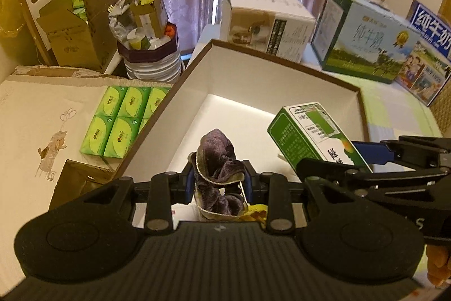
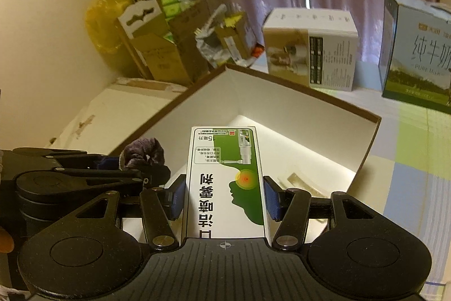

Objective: Organize objects
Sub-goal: 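Lower the scrunchie into the brown box and open the left gripper while the right holds the box, then lower the green-white box into the brown box and open the right gripper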

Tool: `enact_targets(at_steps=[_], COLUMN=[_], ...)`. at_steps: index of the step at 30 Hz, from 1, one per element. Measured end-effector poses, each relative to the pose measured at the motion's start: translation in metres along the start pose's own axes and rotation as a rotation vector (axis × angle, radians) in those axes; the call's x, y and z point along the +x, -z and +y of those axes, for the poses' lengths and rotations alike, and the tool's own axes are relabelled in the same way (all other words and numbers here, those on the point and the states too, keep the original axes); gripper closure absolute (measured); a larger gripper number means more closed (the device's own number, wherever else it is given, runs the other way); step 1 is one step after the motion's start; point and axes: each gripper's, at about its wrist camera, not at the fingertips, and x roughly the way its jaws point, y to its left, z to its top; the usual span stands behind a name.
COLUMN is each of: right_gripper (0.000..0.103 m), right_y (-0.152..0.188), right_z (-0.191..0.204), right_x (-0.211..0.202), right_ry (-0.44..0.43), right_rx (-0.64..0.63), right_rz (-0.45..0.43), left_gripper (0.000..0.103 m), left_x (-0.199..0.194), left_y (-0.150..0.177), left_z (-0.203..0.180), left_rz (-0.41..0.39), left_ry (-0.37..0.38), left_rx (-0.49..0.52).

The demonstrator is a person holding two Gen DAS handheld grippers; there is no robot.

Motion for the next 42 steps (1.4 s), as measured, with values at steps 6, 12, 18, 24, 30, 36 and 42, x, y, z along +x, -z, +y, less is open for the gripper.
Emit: enact_targets(at_steps=[6,12,18,24,30,36,42], right_gripper=[0.051,0.051,0.051,0.051,0.050,0.050,0.050], right_y=[-0.008,-0.015,-0.019,-0.021,-0.022,-0.025,-0.027], right_z=[-0.011,-0.020,-0.027,-0.031,-0.032,-0.038,-0.035], right_x=[0.028,0.044,0.052,0.056,0.058,0.057,0.048], right_ry=[0.044,0.068,0.072,0.072,0.063,0.016,0.007], right_rx=[0.029,0.057,0.086,0.101,0.110,0.165,0.129], right_rz=[0.034,0.047,0.053,0.057,0.058,0.029,0.018], left_gripper=[0.074,0.071,0.061,0.052,0.051,0.043,0.034], left_x=[0.034,0.060,0.073,0.074,0.072,0.069,0.063], left_y=[-0.013,-0.025,-0.031,-0.031,-0.031,-0.030,-0.026], left_z=[0.006,0.007,0.007,0.009,0.011,0.013,0.015], left_rz=[0.043,0.062,0.064,0.054,0.050,0.047,0.047], left_ry=[-0.008,-0.013,-0.010,-0.007,-0.008,-0.015,-0.014], left_rx=[0.034,0.070,0.089,0.089,0.084,0.073,0.065])
